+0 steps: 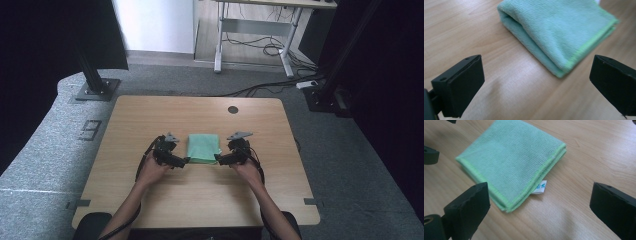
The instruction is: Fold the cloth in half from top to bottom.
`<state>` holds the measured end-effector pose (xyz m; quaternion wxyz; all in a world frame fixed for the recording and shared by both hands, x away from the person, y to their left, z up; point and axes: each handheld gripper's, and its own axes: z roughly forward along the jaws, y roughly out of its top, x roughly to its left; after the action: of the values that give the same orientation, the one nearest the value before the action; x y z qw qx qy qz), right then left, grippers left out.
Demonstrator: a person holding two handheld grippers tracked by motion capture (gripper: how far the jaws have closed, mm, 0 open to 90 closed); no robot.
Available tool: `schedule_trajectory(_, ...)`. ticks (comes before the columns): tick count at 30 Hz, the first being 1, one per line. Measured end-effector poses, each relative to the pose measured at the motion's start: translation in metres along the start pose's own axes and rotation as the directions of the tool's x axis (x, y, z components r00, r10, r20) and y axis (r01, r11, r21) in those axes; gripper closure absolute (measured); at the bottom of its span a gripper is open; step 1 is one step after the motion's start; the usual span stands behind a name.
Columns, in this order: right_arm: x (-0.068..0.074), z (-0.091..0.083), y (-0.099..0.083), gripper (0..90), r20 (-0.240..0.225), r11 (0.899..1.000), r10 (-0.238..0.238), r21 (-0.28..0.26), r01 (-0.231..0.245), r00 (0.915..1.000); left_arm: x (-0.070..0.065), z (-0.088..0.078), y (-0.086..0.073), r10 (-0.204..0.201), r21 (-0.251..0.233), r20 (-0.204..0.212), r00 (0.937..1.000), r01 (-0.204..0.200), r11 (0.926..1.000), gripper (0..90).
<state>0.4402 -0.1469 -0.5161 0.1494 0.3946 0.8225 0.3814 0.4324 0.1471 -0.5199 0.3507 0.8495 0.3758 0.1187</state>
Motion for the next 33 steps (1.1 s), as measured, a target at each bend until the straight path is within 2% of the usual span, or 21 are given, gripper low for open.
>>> schedule_trajectory(2, 0.0, -0.007, 0.0, 0.6, -0.003, 1.0, -0.004, -0.01, 0.004, 1.0, -0.002, -0.005, -0.001, 0.004, -0.006, -0.002, 1.0, -0.004, 1.0, 0.0)
schedule_trajectory(3, 0.0, -0.014, -0.001, 0.0, 0.01, 1.0, -0.024, -0.014, 0.024, 0.9997, -0.003, -0.009, -0.002, 0.014, -0.009, -0.001, 0.9999, -0.014, 0.9999, 0.0)
schedule_trajectory(10, 0.0, -0.036, -0.007, 0.0, 0.022, 0.998, -0.047, -0.033, 0.048, 0.9987, -0.012, -0.031, -0.005, 0.062, -0.056, -0.027, 0.9977, -0.063, 0.9965, 0.0)
schedule_trajectory(19, 0.001, -0.063, -0.022, 0.0, 0.031, 0.996, -0.069, -0.048, 0.07, 0.9972, -0.018, -0.055, -0.018, 0.086, -0.084, -0.031, 0.9958, -0.088, 0.9926, 0.0)
schedule_trajectory(25, 0.001, -0.071, -0.035, 0.0, 0.046, 0.996, -0.071, -0.044, 0.073, 0.9964, -0.021, -0.065, -0.03, 0.097, -0.087, -0.045, 0.9943, -0.101, 0.9911, 0.0)
schedule_trajectory(29, 0.0, -0.073, -0.045, 0.0, 0.045, 0.997, -0.062, -0.041, 0.063, 0.9971, -0.022, -0.068, -0.042, 0.103, -0.066, -0.059, 0.9929, -0.107, 0.992, 0.0)
schedule_trajectory(33, -0.001, -0.073, -0.054, 0.0, 0.048, 0.998, -0.051, -0.032, 0.052, 0.9976, -0.021, -0.066, -0.053, 0.086, -0.059, -0.057, 0.9947, -0.09, 0.9942, 0.0)
